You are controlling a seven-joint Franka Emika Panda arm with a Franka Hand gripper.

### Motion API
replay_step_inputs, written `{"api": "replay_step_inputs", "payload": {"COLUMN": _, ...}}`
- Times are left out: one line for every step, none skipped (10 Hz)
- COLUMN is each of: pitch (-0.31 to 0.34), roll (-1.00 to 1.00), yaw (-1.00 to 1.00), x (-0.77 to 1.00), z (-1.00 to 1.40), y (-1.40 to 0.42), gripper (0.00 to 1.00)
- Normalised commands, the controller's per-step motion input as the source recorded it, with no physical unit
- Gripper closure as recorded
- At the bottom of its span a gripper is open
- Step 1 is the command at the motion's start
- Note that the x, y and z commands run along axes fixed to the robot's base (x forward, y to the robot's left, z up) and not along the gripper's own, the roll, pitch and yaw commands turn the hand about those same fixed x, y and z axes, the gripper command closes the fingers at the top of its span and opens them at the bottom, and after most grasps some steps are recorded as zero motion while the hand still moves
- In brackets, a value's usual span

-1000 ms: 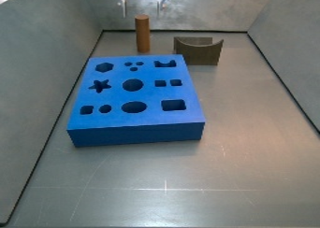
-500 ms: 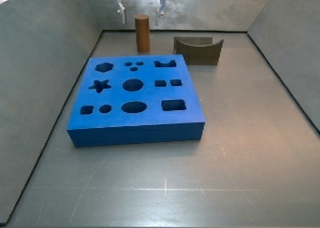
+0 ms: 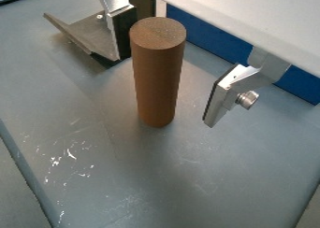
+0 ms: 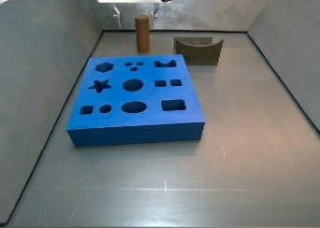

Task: Pick up the round object. Move up. Move to above the board. Insert the round object.
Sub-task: Pick up the round object.

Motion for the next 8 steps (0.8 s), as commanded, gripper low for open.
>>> {"api": "replay_step_inputs", "payload": {"pitch": 0.0, "roll": 0.02, "yaw": 0.0, "x": 0.0, "z": 0.0, "y": 0.0, "gripper": 0.0}}
{"api": "replay_step_inputs", "payload": {"pitch": 0.0, "roll": 0.06, "yaw": 0.0, "x": 0.0, "z": -0.02, "y": -0.01, "gripper": 0.0}}
{"api": "replay_step_inputs", "payload": {"pitch": -0.097, "roll": 0.21, "yaw": 0.0, "x": 0.0, "z": -0.12, "y": -0.1, "gripper": 0.0}}
{"api": "replay_step_inputs", "payload": {"pitch": -0.051, "roll": 0.13, "yaw": 0.0, "x": 0.0, "z": -0.26, "y": -0.06, "gripper": 0.0}}
{"api": "replay_step_inputs", "payload": {"pitch": 0.0, "roll": 0.0, "yaw": 0.0, "x": 0.0, "z": 0.0, "y": 0.0, "gripper": 1.0}}
{"api": "replay_step_inputs", "payload": {"pitch": 0.0, "roll": 0.0, "yaw": 0.0, "x": 0.0, "z": 0.0, "y": 0.0, "gripper": 1.0}}
{"api": "replay_step_inputs", "payload": {"pitch": 0.0, "roll": 0.0, "yaw": 0.0, "x": 0.0, "z": 0.0, "y": 0.0, "gripper": 1.0}}
{"api": "replay_step_inputs", "payload": {"pitch": 0.0, "roll": 0.0, "yaw": 0.0, "x": 0.0, "z": 0.0, "y": 0.0, "gripper": 1.0}}
